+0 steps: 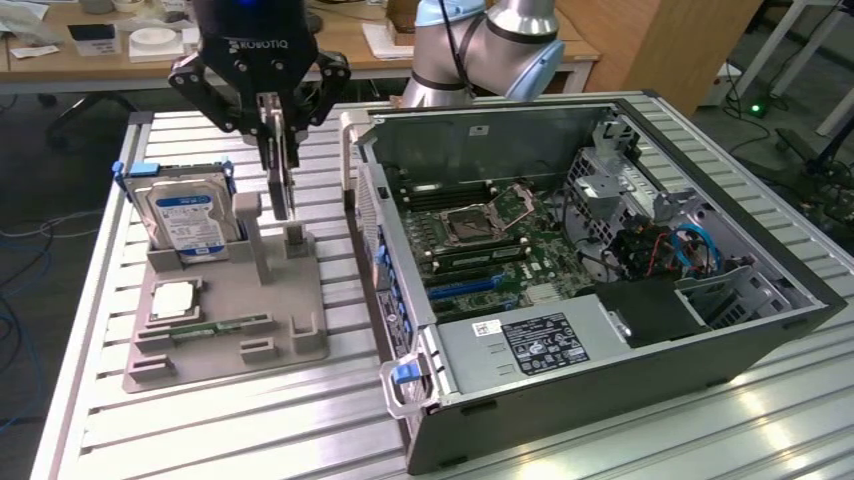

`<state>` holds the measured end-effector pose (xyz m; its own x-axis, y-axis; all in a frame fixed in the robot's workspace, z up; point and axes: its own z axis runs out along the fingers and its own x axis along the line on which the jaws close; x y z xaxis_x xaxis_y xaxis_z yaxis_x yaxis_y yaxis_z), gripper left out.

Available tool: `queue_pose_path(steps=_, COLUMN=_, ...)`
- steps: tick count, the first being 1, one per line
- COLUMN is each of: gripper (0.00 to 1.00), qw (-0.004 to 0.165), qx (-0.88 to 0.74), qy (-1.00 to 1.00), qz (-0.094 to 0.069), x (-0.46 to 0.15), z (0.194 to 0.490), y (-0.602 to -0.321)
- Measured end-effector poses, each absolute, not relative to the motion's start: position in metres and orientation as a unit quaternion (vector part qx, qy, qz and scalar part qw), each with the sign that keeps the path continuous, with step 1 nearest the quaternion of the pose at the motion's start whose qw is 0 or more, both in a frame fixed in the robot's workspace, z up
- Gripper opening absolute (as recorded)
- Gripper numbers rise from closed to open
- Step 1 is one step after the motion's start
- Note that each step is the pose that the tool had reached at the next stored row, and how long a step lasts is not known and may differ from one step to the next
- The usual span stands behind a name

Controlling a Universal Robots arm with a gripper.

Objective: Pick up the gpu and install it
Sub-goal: 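Pick up the gpu and move the gpu toward the slot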

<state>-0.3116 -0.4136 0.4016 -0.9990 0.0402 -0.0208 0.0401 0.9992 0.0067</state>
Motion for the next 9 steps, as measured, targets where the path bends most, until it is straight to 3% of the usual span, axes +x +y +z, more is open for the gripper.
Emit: queue_pose_path(steps=9, gripper=0.28, qw=0.011, qx=0.020, qy=1.000, qz=0.003, x=-0.280, z=0.401, y=-0.414)
